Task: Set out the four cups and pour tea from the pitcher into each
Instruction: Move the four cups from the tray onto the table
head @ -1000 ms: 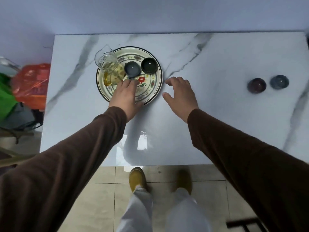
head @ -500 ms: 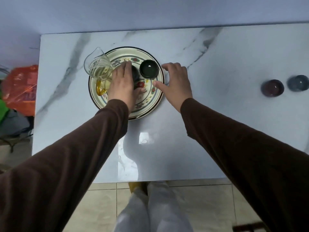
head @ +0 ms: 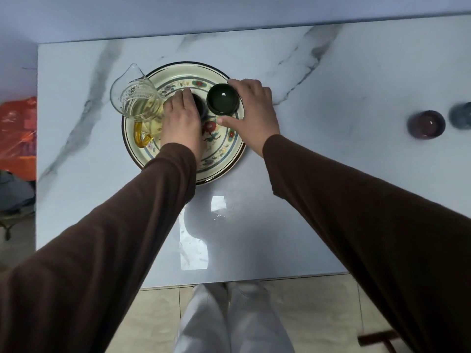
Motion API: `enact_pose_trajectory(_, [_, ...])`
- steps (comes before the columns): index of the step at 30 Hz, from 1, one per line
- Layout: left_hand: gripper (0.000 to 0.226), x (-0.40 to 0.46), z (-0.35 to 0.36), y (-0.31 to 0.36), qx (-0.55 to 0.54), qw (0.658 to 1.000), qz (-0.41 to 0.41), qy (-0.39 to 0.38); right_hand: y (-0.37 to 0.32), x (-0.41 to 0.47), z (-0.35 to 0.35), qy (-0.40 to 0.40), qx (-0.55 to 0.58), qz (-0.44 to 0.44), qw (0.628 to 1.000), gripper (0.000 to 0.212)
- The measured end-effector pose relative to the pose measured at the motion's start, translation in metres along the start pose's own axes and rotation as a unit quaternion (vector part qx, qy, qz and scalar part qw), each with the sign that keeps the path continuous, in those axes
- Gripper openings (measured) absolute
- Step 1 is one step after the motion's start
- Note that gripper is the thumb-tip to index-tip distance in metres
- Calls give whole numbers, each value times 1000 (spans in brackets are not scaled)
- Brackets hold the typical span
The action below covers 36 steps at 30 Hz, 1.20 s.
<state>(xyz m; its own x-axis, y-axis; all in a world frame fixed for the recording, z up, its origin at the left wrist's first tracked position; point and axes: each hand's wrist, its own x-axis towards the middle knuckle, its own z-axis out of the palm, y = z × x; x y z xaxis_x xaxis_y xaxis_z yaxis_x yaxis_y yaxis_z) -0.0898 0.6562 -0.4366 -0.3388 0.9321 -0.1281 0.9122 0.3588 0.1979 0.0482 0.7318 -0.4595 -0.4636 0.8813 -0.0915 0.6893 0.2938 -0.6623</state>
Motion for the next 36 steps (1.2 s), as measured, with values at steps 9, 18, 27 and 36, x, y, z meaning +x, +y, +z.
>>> enact_pose_trajectory(9, [60, 2, 3, -8, -8, 999, 26, 23, -6, 6, 7, 25, -15, 6, 1000, 70])
enact_pose_trajectory(18, [58, -21, -19, 1, -70, 995, 67, 6, -11, -54, -29, 73, 76, 60, 993, 64])
enact_pose_trajectory(27, [62, -72, -38, 75, -75, 983, 164, -22, 17, -150, -93, 140, 113, 122, 976, 61])
enact_pose_trajectory(36, [62, -148, -17, 189, -99, 977, 183, -49, 90, -252, -165, 171, 105, 138, 970, 60])
